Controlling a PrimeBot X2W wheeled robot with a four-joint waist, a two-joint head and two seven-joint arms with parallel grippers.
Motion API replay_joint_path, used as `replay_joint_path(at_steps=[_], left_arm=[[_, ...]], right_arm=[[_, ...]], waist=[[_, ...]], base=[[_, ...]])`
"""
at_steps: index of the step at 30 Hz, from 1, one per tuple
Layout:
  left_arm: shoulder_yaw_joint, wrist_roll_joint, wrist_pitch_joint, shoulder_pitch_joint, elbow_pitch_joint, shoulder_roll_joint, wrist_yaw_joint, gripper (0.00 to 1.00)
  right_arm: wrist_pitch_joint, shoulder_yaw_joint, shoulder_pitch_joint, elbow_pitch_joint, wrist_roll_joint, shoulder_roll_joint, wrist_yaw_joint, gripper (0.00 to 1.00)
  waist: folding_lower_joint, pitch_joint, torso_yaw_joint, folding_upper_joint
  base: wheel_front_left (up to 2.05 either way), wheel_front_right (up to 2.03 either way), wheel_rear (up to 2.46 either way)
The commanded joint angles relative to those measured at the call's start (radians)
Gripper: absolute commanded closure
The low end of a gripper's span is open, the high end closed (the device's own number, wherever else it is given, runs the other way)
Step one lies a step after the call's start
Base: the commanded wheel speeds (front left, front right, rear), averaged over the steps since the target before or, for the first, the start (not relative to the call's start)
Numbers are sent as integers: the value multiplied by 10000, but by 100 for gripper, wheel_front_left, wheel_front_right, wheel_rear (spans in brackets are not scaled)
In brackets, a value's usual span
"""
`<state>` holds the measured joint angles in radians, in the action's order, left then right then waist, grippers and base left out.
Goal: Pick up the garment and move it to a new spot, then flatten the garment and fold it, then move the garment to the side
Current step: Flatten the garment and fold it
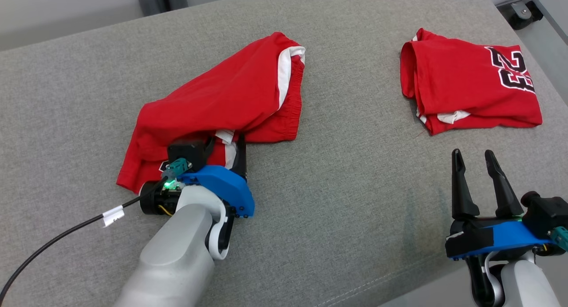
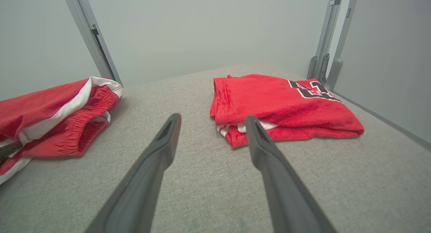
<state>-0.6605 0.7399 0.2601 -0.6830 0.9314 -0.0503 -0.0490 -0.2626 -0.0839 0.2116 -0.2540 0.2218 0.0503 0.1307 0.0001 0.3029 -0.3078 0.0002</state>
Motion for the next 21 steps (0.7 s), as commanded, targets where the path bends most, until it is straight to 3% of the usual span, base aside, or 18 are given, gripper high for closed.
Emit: replay_joint_path(at_steps=[1, 3, 4, 11, 21], left_arm=[[132, -87, 60, -192, -214, -4, -58, 58], [201, -225, 57, -86, -396, -5, -67, 91], [208, -328, 58, -9, -517, -4, -40, 100], [297, -909, 61, 656, -1673, -5, 124, 100], [788, -1990, 62, 2612, -4229, -179, 401, 100]], right_arm=[[-31, -20, 108, 48, 50, 7, 2, 0], [-31, -46, 86, 54, 62, 6, 3, 0], [-31, -67, 66, 55, 61, 6, 2, 0], [-31, -279, -39, 65, -88, 5, 3, 0], [-31, -553, -433, -9, -328, 9, 2, 0]], waist=[[-1, 13, -7, -2], [-1, 4, -2, -2], [-1, -10, 10, -2], [-1, -313, 419, -2], [-1, -1282, 1569, -2]], base=[[0, 0, 0], [0, 0, 0], [0, 0, 0], [0, 0, 0], [0, 0, 0]])
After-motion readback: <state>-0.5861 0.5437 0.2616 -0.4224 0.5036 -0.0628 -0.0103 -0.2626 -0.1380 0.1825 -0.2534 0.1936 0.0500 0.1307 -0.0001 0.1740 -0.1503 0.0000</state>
